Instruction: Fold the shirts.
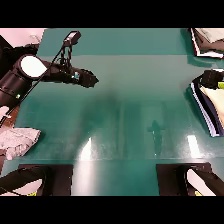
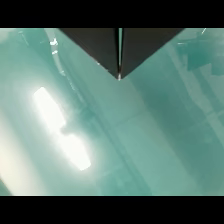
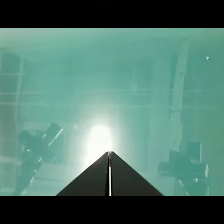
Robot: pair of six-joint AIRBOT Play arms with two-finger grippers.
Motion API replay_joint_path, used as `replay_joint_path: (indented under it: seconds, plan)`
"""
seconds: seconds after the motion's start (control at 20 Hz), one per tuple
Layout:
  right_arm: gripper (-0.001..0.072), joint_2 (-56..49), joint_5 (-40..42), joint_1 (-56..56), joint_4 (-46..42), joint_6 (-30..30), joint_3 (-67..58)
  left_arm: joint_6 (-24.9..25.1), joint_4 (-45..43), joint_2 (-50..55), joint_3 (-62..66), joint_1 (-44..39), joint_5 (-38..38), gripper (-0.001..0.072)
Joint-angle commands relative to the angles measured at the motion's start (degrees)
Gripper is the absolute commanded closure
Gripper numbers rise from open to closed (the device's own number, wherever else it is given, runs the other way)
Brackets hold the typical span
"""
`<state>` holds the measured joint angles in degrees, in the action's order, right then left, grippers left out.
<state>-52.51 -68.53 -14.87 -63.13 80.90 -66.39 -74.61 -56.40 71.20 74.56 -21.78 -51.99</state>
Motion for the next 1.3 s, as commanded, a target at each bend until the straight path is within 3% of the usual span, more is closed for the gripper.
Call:
replay_joint_path:
  seconds: [0.0,0.7,0.9,1.1,1.15,1.2,1.25]
  plan:
    - [0.0695,0.0,0.0,0.1,0.0,0.0,0.0,0.0,0.0,0.0,0.0,0.0,0.1,0.0685]
    - [0.0695,0.0,-2.5,0.1,0.0,0.0,0.0,-1.2,-0.3,-0.4,0.7,0.7,2.9,0.0685]
    - [0.0695,0.1,-2.6,0.1,0.0,0.0,0.0,-7.9,-11.6,-6.1,4.3,6.5,-17.7,0.0685]
    - [0.0694,0.1,-2.6,0.1,0.0,0.0,0.0,-14.6,-39.3,-16.3,-0.3,8.0,-36.2,0.0681]
    - [0.0695,0.0,-2.6,0.1,0.0,0.0,0.0,-15.6,-45.1,-18.3,-2.7,8.0,-39.4,0.0498]
    - [0.0695,0.0,-2.6,0.1,0.1,0.0,0.0,-16.9,-49.5,-20.1,-5.6,8.0,-41.4,0.0206]
    - [0.0695,0.0,-2.6,0.1,0.1,0.0,0.0,-19.0,-53.0,-21.9,-9.2,8.0,-42.0,0.0081]
